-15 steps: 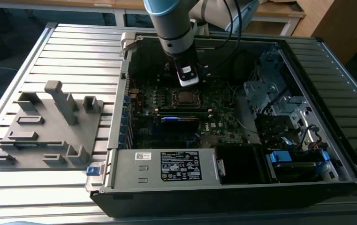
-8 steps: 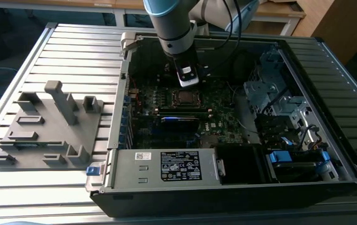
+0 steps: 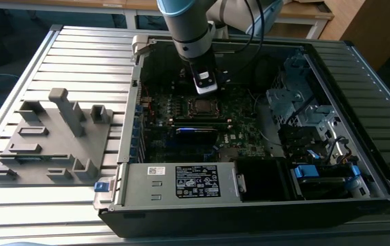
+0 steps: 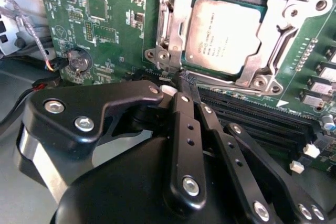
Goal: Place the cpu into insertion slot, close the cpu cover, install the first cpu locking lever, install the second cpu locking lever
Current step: 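Install the first cpu locking lever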
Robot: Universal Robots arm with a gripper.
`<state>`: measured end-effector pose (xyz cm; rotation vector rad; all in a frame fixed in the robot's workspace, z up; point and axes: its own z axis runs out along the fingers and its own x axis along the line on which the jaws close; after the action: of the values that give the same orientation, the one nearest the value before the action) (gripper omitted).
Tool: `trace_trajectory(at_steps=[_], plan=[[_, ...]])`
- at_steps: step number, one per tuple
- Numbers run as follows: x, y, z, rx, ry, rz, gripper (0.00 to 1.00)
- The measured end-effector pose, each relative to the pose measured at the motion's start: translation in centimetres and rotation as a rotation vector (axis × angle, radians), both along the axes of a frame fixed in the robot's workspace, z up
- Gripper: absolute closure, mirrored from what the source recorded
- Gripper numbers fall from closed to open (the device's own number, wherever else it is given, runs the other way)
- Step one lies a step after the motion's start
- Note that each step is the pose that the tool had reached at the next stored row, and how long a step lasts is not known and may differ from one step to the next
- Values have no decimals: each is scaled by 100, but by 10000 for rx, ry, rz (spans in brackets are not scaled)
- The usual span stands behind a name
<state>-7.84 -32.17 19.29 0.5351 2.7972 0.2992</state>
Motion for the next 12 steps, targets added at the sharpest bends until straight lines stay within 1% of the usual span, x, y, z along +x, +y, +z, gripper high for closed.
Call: trace_trajectory(at_steps=[5,12], plan=[[0,6,34,0,-1,-1,89],[-1,47,40,-2,1,0,89]])
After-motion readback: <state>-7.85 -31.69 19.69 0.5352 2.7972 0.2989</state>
